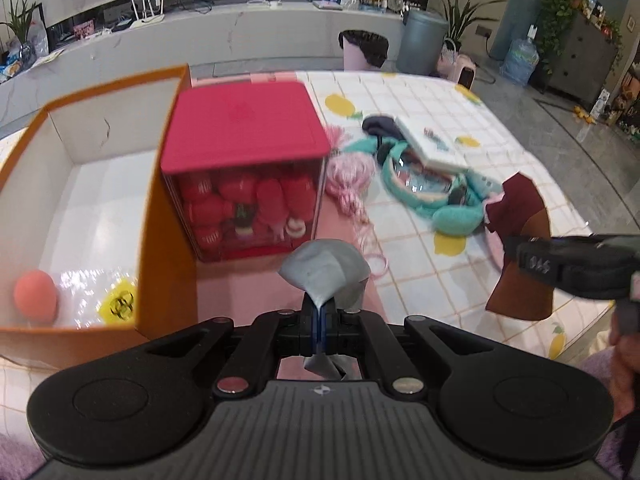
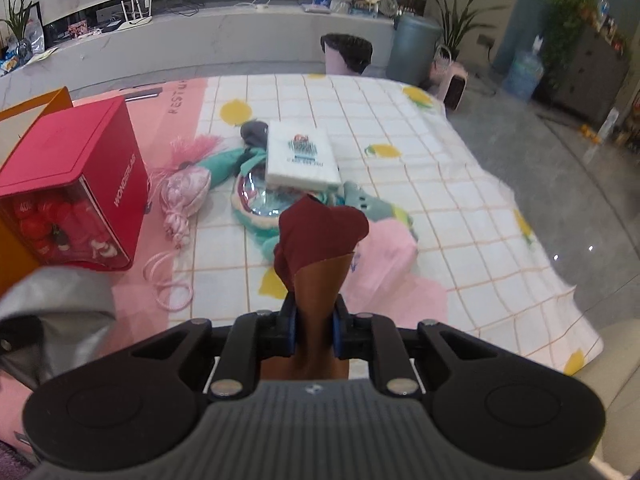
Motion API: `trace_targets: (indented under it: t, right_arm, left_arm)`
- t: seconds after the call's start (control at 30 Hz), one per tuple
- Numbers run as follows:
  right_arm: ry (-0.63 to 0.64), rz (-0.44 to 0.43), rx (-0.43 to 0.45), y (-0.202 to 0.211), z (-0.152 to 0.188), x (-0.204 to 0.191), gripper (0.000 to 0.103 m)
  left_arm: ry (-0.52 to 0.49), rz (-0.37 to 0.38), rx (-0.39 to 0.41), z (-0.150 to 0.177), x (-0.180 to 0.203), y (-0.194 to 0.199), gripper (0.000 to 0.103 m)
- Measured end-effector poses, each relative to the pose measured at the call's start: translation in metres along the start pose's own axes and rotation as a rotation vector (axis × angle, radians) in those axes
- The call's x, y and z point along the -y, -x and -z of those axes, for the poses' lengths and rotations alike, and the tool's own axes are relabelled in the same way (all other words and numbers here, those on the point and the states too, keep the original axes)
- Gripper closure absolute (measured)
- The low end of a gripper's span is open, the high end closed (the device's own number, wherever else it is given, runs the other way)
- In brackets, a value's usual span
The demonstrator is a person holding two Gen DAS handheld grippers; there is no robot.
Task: Organize soft objects
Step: 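Lift the grey pouch with the left tool while the right tool holds the brown cloth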
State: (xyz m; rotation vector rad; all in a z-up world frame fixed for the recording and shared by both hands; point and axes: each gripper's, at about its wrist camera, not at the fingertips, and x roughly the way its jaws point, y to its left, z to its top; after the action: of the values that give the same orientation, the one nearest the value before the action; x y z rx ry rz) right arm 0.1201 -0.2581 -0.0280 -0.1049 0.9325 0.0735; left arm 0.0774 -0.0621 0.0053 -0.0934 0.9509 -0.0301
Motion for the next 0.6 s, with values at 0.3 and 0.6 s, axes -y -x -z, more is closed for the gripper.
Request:
trace_targets:
  t: [0.3, 0.6]
  right_arm:
    - [0.015, 0.112, 0.102, 0.018, -0.013, -0.015, 0.088]
    - [-0.092, 0.067, 0.296, 0.072, -0.053, -0.041, 0.088]
  left_arm:
    - [-0.002, 0.029, 0.084, -0.033, -0.013, 0.034, 0.101]
    - [-0.023, -0.031, 0.225, -0.064, -0.044, 0.08, 0.101]
